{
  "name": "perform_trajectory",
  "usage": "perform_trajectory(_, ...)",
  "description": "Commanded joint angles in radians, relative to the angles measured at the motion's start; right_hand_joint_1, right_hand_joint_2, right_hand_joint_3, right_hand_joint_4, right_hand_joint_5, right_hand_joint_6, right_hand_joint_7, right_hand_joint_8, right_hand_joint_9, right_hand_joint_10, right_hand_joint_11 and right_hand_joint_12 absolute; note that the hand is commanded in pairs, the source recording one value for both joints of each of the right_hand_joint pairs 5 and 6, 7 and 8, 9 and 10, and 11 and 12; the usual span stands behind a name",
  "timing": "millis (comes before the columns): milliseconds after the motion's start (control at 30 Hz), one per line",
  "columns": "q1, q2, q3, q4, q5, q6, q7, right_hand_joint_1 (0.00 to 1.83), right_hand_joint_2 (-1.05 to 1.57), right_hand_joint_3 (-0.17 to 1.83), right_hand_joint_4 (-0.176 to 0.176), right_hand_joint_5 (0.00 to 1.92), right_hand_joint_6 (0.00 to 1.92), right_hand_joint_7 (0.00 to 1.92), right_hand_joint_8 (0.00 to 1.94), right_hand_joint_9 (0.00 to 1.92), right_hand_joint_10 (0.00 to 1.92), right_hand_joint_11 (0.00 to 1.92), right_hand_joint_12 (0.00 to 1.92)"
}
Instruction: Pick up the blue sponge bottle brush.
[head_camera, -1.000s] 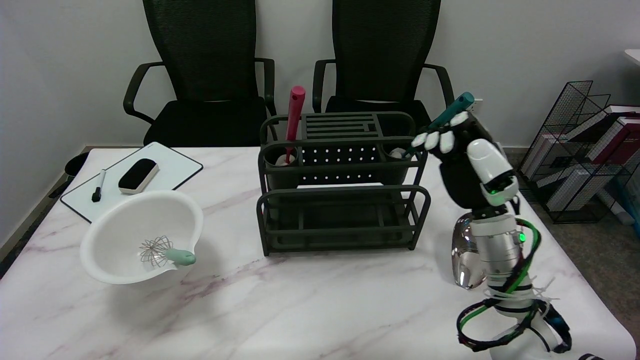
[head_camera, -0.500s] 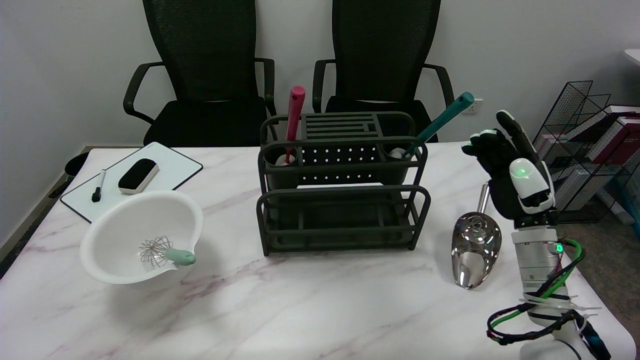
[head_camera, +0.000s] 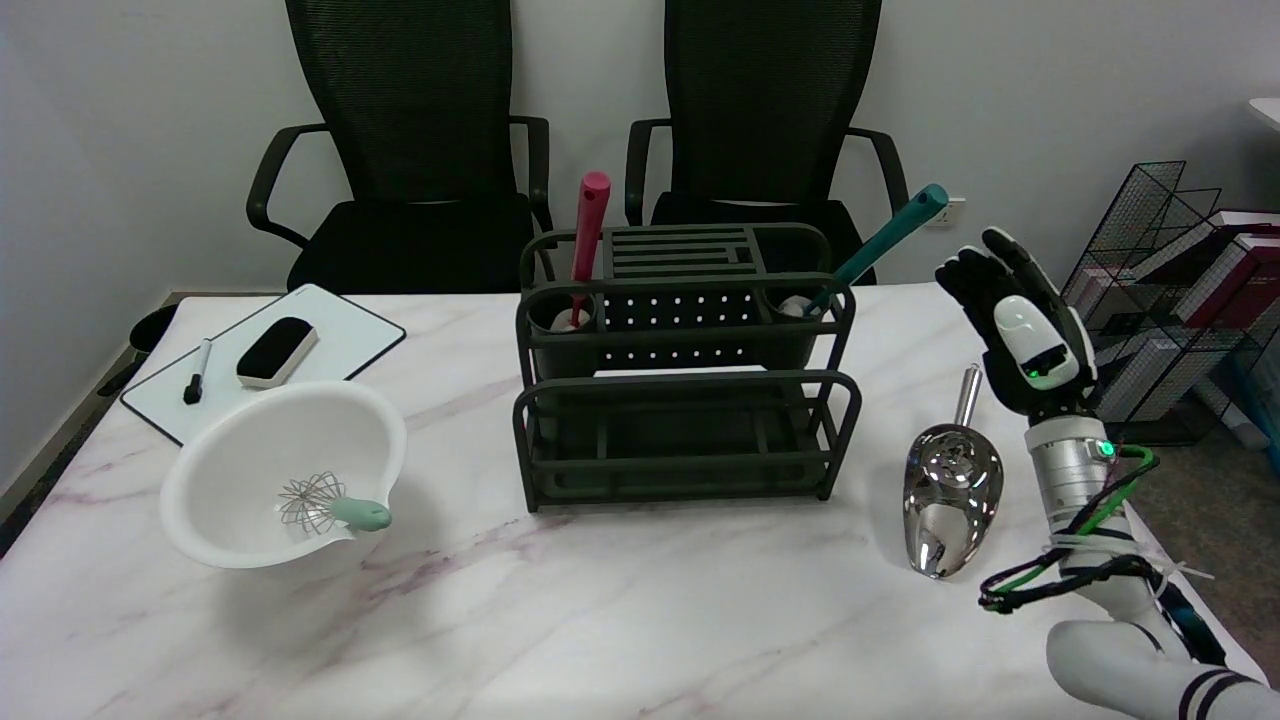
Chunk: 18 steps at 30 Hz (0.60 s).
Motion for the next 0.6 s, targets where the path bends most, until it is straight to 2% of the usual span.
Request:
perform_trajectory(33, 0.223, 0.014, -0.080, -0.156, 0.025, -0.137, 0.054, 1.07, -0.06, 0.98, 0.000, 0.78, 0.78, 0.67, 0.67, 0.62, 0.62, 0.52, 0.52)
perform_trajectory(333, 0.328, 0.013, -0.170, -0.157, 0.025, -0.136, 0.050, 1.09, -0.05, 0.95, 0.000, 0.76, 0.76, 0.71, 0.71, 0.61, 0.61, 0.50, 0.50)
perform_trajectory(467, 0.333, 0.013, -0.173, -0.154, 0.011, -0.141, 0.046, 1.10, -0.05, 0.96, 0.000, 0.74, 0.74, 0.73, 0.73, 0.60, 0.60, 0.31, 0.31)
perform_trajectory(600, 0.336, 0.013, -0.165, -0.141, -0.021, -0.138, 0.047, 1.10, -0.07, 0.98, 0.000, 0.69, 0.69, 0.67, 0.67, 0.57, 0.57, 0.28, 0.28)
